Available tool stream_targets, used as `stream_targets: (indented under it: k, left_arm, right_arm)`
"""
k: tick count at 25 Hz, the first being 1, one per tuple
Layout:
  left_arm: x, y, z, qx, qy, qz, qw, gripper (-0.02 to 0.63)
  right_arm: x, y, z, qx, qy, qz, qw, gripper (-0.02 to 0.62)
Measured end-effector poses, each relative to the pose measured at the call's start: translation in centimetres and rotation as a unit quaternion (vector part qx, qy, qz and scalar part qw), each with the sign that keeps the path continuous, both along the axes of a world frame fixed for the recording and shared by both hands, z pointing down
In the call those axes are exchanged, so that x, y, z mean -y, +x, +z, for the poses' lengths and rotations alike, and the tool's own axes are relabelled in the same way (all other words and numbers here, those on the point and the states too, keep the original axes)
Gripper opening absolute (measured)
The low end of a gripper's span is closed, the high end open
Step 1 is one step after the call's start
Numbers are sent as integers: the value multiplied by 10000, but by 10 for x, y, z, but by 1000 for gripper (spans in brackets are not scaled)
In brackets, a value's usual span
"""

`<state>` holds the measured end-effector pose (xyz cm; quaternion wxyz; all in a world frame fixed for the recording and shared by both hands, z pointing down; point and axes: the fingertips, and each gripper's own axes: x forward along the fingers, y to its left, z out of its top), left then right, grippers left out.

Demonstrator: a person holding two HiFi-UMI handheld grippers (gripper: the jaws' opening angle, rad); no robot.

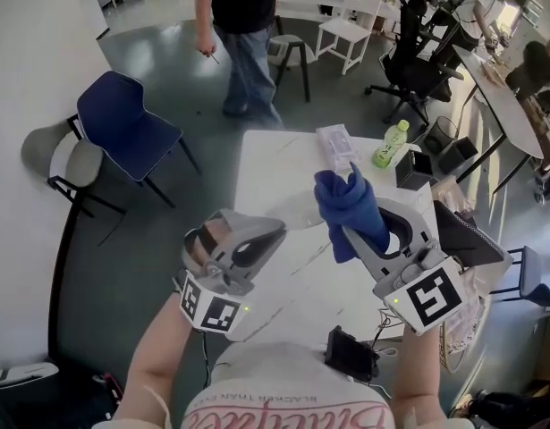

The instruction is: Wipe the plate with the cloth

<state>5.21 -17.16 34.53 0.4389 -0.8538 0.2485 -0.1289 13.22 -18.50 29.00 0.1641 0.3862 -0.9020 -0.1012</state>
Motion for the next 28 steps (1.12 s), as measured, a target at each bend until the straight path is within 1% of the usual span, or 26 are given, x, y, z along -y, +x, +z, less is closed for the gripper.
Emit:
stream_targets:
  k: [3, 4, 6, 7, 9, 15, 21, 28]
  left_arm:
    - [-6, 7, 4, 233, 176, 134, 9995, 10]
    - [-7, 9, 5, 294, 217, 168, 9992, 9]
    - [-10, 9, 8, 417, 286, 210, 9985, 9]
    - [-11, 9, 9, 477, 312, 215, 9981, 9]
    - [-12, 8, 13, 546, 324, 201, 9978, 9]
    - [-14, 6, 10, 470, 287, 150, 9984, 11]
    - [-14, 3, 5, 474, 335, 180, 9982, 11]
    - [-16, 8, 8, 537, 314, 225, 9978, 11]
  right_arm:
    - [-4, -25, 3, -628, 142, -659, 9957, 126]
    - [-5, -32, 7, -866, 154, -893, 9921, 126]
    - [-5, -40, 19, -1433, 107, -1290, 9812, 124]
    - [-4, -41, 25, -1665, 69, -1417, 9758, 124]
    - [3, -41, 34, -1913, -11, -1524, 9696, 124]
    - [28, -20, 58, -2213, -343, -1317, 9657, 124]
    - [59, -4, 96, -2309, -769, -1021, 9646, 124]
    - [84, 3, 125, -2463, -895, -813, 9616, 124]
